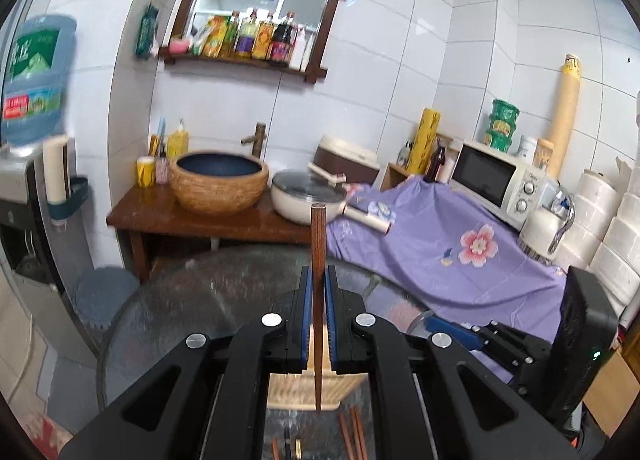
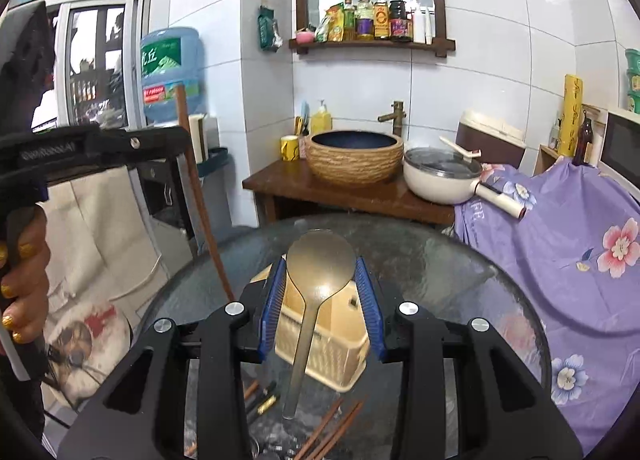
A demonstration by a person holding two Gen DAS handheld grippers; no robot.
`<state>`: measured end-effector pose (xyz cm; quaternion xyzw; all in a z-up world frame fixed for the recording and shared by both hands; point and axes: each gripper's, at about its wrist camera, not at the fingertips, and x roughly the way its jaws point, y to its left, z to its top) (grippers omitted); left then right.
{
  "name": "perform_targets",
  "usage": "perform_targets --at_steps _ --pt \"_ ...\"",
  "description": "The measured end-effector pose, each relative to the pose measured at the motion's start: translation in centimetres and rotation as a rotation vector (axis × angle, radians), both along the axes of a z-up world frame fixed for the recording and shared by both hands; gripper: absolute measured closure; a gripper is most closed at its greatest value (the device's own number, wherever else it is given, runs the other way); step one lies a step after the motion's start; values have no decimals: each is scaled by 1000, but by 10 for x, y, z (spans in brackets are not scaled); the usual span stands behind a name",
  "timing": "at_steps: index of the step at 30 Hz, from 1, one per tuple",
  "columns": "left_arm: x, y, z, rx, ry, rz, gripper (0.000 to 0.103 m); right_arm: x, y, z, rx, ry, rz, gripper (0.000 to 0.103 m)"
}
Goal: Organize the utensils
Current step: 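Lift the chopstick and spoon and carry both over the beige utensil holder, then lower the spoon into the holder and open the right tool while the left tool releases the chopstick inside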
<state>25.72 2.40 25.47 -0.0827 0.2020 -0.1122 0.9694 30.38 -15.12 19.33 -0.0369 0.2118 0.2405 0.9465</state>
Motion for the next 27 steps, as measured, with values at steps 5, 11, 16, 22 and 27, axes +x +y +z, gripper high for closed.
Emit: perform_targets --at_steps 5,11,16,22,27 --pt "17 -5 33 16 -63 40 96 23 0 36 26 -62 -48 66" --pt "51 -9 23 42 -73 110 97 53 8 37 20 -134 -120 66" --pt "74 -6 -21 52 -17 132 96 75 11 -3 19 -126 -158 66" --pt "88 -4 -72 65 59 129 97 77 15 -54 -18 -112 -165 66" --pt "89 -7 -100 76 101 107 97 66 25 -90 -93 -121 -142 66"
